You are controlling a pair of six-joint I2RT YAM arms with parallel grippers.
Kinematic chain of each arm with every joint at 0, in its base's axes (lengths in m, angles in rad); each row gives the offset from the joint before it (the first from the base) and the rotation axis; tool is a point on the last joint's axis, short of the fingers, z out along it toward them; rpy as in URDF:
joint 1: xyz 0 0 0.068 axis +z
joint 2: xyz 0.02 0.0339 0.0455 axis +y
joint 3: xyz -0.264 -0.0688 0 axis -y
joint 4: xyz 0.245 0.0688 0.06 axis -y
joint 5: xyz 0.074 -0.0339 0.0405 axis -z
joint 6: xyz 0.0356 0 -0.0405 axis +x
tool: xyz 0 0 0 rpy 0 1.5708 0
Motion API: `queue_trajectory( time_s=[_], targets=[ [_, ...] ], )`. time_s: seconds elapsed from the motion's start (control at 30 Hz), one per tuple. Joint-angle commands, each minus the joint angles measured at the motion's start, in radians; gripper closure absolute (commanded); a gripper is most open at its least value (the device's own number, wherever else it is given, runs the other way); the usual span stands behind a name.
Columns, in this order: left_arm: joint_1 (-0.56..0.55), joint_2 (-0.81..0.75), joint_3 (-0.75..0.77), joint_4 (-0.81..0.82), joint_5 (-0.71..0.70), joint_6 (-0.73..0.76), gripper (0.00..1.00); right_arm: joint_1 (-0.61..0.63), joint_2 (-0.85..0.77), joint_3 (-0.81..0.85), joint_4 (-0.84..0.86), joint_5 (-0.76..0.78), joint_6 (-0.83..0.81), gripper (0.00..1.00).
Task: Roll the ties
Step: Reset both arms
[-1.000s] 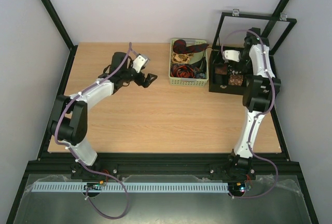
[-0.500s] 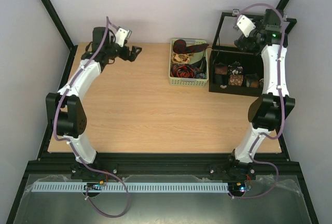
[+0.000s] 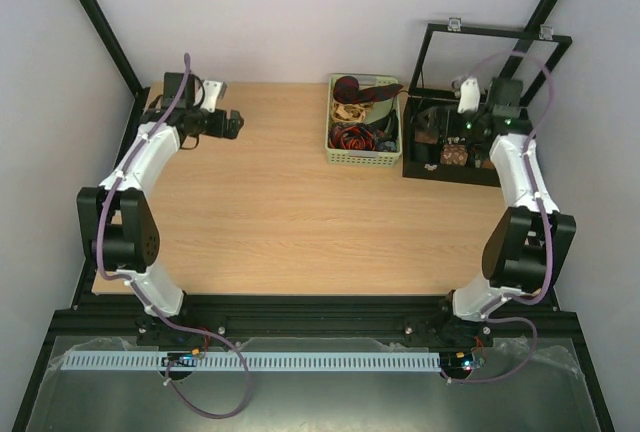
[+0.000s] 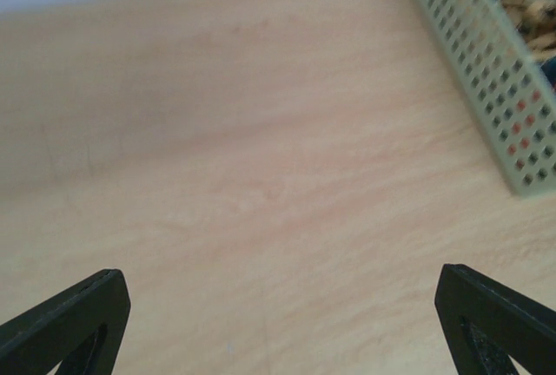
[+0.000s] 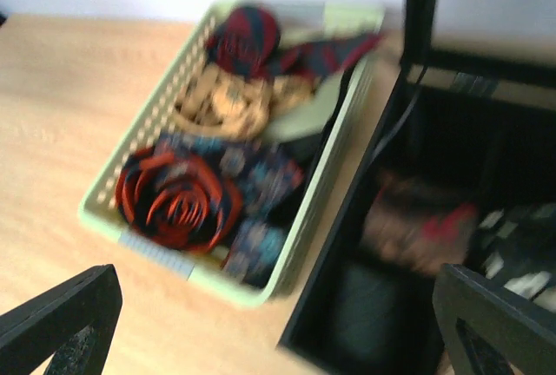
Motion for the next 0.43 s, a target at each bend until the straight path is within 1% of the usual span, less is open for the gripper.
queue_trajectory(
  time_s=[0.0,0.07,0.2,0.4],
  targets=[
    [0.005,-0.092,-0.135,-0.041,-0.079,-0.031,0.01,0.058,-0.116,-0.262,0.144,-0.043,0.154,0.01],
    [0.005,-0.110,-0.206,-0.038,-0.088,-0.039,0.01,0.075,-0.139,-0.336,0.151,-0.033,0.165,0.01],
    [0.005,-0.131,-0.283,-0.027,-0.078,-0.072,0.01,0.091,-0.171,-0.425,0.142,-0.023,0.176,0.01],
    [0.005,-0.162,-0.308,-0.025,-0.106,-0.107,0.01,0.093,-0.215,-0.494,0.108,-0.023,0.166,0.01]
  ],
)
